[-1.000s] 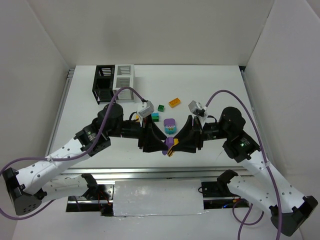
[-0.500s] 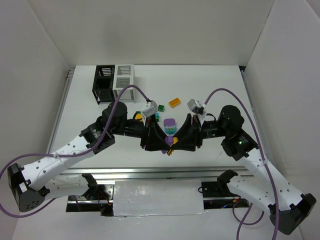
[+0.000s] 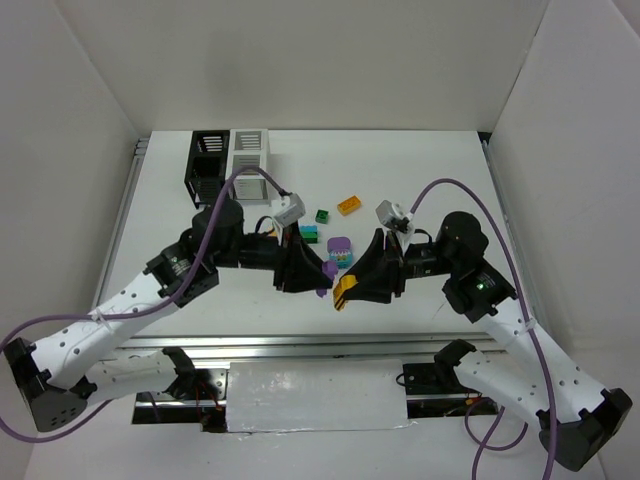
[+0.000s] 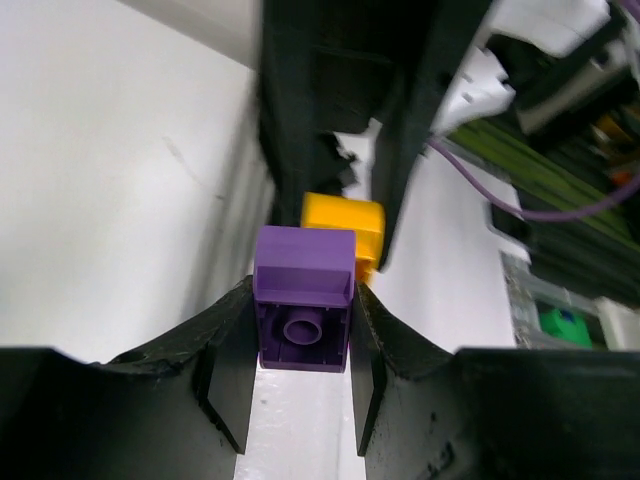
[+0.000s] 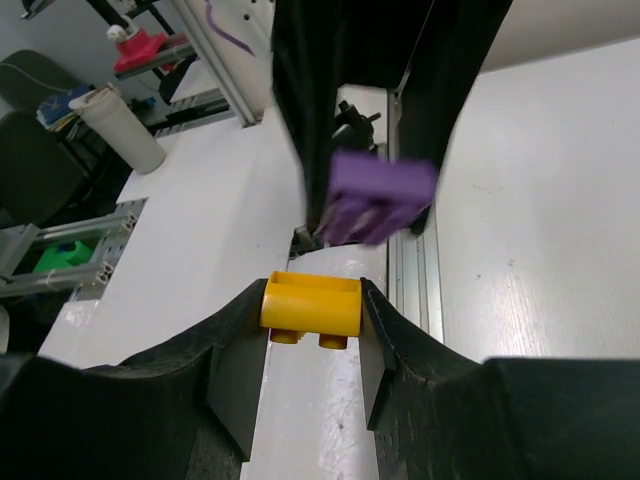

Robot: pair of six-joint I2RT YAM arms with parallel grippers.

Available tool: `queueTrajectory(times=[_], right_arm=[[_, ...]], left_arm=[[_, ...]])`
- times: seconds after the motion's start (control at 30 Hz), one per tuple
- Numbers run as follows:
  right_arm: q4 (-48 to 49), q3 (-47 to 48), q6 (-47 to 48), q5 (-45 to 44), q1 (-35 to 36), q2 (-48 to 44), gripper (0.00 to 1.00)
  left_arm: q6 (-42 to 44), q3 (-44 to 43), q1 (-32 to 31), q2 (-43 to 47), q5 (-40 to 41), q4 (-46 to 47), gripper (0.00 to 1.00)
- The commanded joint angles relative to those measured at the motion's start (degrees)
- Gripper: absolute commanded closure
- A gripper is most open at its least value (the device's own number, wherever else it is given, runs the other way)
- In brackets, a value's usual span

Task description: Sort the legos into containers by color

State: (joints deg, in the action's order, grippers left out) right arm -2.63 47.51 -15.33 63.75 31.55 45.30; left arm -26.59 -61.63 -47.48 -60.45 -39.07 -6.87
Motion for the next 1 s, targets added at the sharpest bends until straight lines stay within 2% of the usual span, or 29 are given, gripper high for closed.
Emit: queueTrajectory(times=[0.0, 0.07, 0.1, 0.17, 0.2, 0.23, 0.27, 0.3, 0.33, 0.43, 0.47, 0.53, 0.57, 0.6, 0.73, 0.97], right_arm=[[0.62, -0.57, 2.24, -2.39, -0.26, -0.74, 1.0], [-0.18, -0.83, 2.59, -6.77, -0.26, -1.44, 1.0], [-0.18, -1.18, 2.33, -9.23, -0.26, -1.79, 1.0], [0.08, -2.15, 1.01, -17.98, -0.09, -2.58, 1.0], [0.0, -2.42, 0.4, -21.0, -0.09, -2.76, 1.0], [-0.35, -2.59, -0.39, -21.03, -0.17, -2.76, 1.0], [-0.27, -2.68, -1.18, -26.86, -0.17, -2.67, 1.0], [-0.01, -2.94, -1.97, -28.83, 0.0, -2.76, 1.0], [0.0, -3.21, -3.55, -30.68, 0.0, -2.76, 1.0], [0.0, -3.47, -7.76, -40.26, 0.71, -2.5, 1.0], [-0.35, -3.47, -8.57, -42.89, 0.79, -1.97, 1.0], [-0.44, -3.56, -10.15, -43.01, 0.71, -1.71, 1.0], [-0.44, -3.56, -10.42, -42.39, 0.79, -1.7, 1.0], [-0.53, -3.65, -10.51, -41.17, 1.05, -1.88, 1.0], [-1.41, -4.35, -10.77, -40.28, 1.14, -3.55, 1.0], [-5.1, -4.26, -9.1, -41.68, 1.14, -5.92, 1.0]], left_arm=[[2.42, -5.43, 6.75, 2.35, 7.42, -5.33, 1.0], [1.11, -7.27, 11.6, 2.44, 8.3, -8.15, 1.0], [0.58, -8.06, 16.32, 2.09, 10.83, -9.2, 1.0], [-1.09, -10.87, 20.4, -0.01, 17.15, -13.14, 1.0], [-1.97, -11.93, 23.02, -1.07, 27.28, -14.38, 1.0], [-4.15, -14.81, 24.01, -4.12, 33.47, -15.87, 1.0], [-4.87, -16.23, 25.76, -5.98, 38.49, -18.24, 1.0], [-5.48, -17.38, 26.47, -7.57, 48.63, -18.44, 1.0], [-7.32, -19.22, 27.09, -10.37, 53.52, -18.7, 1.0], [-5.95, -17.14, 30.42, -12.76, 62.68, -9.07, 1.0], [-4.8, -15.82, 31.22, -13.29, 64.97, -0.16, 1.0], [-2.07, -12.4, 32.36, -15.47, 70.33, 9.46, 1.0], [-1.63, -11.86, 33.24, -16.8, 70.79, 12.99, 1.0], [-0.67, -11.5, 34.99, -18.12, 70.88, 20.33, 1.0], [4.42, -12.02, 37.99, -27.85, 71.94, 32.85, 1.0], [10.41, -16.07, 40.45, -42.99, 69.04, 45.79, 1.0]])
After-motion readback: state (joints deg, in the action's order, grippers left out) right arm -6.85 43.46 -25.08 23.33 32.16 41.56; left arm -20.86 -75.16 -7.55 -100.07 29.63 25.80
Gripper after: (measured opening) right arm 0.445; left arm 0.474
